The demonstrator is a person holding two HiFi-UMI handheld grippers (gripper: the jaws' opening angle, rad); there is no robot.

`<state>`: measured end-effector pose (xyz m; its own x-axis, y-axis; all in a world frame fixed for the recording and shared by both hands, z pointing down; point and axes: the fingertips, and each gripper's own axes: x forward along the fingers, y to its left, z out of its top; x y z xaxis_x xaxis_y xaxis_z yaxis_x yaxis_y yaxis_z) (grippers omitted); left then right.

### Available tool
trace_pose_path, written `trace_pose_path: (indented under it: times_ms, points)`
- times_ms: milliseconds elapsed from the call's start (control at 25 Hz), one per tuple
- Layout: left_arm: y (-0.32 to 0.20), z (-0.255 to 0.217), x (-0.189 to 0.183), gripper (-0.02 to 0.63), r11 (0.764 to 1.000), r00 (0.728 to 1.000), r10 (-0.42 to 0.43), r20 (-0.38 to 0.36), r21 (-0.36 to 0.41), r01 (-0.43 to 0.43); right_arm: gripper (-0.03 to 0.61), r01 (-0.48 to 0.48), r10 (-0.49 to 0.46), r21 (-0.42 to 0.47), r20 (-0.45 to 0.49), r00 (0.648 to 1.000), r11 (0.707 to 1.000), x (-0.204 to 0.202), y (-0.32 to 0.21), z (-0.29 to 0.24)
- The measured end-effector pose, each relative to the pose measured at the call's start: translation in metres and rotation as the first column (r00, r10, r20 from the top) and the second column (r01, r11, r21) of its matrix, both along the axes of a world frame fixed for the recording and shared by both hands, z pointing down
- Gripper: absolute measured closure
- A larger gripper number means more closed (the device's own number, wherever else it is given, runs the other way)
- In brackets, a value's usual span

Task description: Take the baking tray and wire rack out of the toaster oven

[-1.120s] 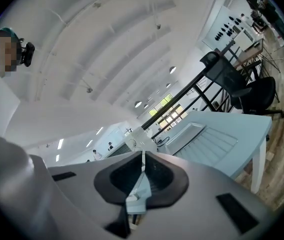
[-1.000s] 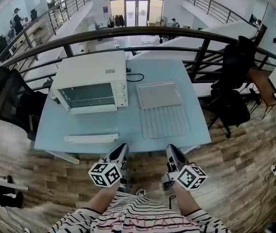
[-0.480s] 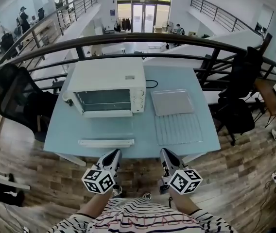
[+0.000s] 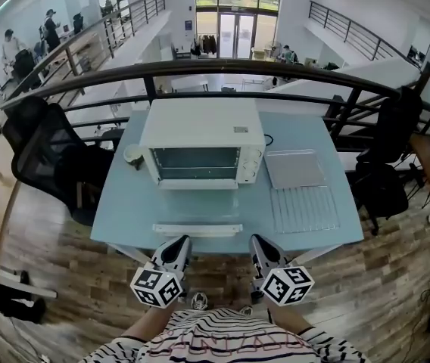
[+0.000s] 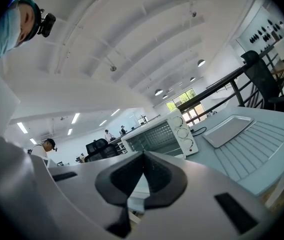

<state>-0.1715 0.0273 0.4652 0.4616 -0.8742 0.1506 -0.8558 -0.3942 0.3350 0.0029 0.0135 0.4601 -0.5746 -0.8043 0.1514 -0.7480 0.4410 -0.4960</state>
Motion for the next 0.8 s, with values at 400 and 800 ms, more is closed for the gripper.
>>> trace_pose_path:
  times_ms: [400,800]
  points:
    - [0.003,0.004,-0.044,0.592,0.999,1.000,0.016,0.005,0.029,-0.016,0.552,-0.038,0.038,0.003,-0.043,0.998,0.999,-0.042,0.001,0.016]
    - [0.010,0.009,-0.062,0.592,0.998,0.999,0.026,0.038,0.051,-0.028,0.552,-0.093,0.094,0.031,-0.043,0.995,0.995,-0.045,0.000,0.017]
